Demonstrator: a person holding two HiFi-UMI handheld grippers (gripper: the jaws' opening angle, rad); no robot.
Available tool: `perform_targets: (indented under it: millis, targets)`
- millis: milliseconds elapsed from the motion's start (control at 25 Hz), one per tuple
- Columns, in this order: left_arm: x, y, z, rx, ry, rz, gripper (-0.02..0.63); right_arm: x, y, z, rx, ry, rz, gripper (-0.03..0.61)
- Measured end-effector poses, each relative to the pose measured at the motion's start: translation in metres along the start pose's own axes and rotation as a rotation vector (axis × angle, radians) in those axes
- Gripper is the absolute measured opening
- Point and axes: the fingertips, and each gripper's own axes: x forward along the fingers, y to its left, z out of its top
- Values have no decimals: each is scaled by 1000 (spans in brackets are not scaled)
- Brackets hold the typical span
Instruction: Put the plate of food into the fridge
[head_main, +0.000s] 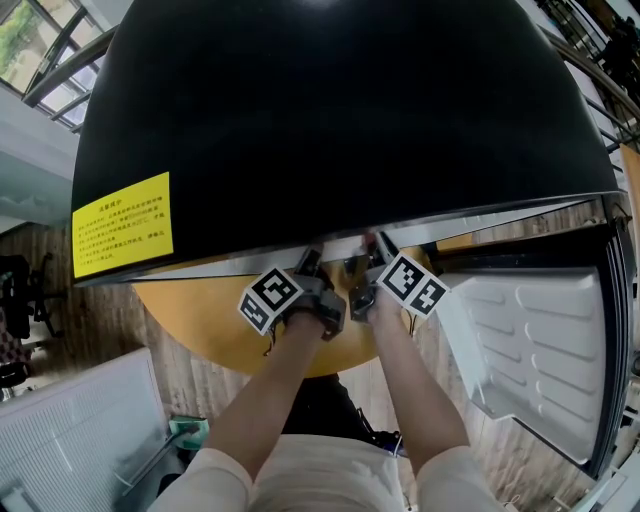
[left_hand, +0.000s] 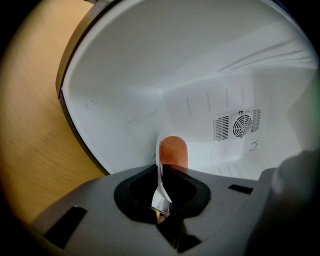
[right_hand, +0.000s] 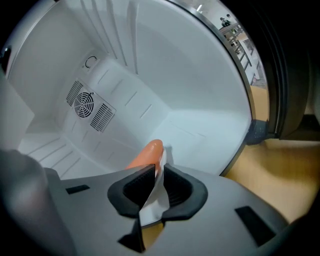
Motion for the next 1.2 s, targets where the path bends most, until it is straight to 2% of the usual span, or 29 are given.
perform_targets:
  millis: [360, 520, 800, 960, 1200]
  targets:
    - [-4, -2, -3, 27, 10, 29, 38, -1, 1, -1, -121, 12, -74, 73]
    - [-5, -4, -4, 29, 20, 12, 75, -4, 1, 1, -188, 9, -108, 114]
    - [-13, -5, -3, 53, 27, 6, 91, -12, -2, -2, -162, 7, -110, 130]
    - [-25, -6, -4, 115, 42, 10, 91, -24, 3, -8, -131, 7, -69, 130]
    - [-57, 2, -22, 282, 118, 33, 89, -56, 14, -20, -192, 10, -45, 130]
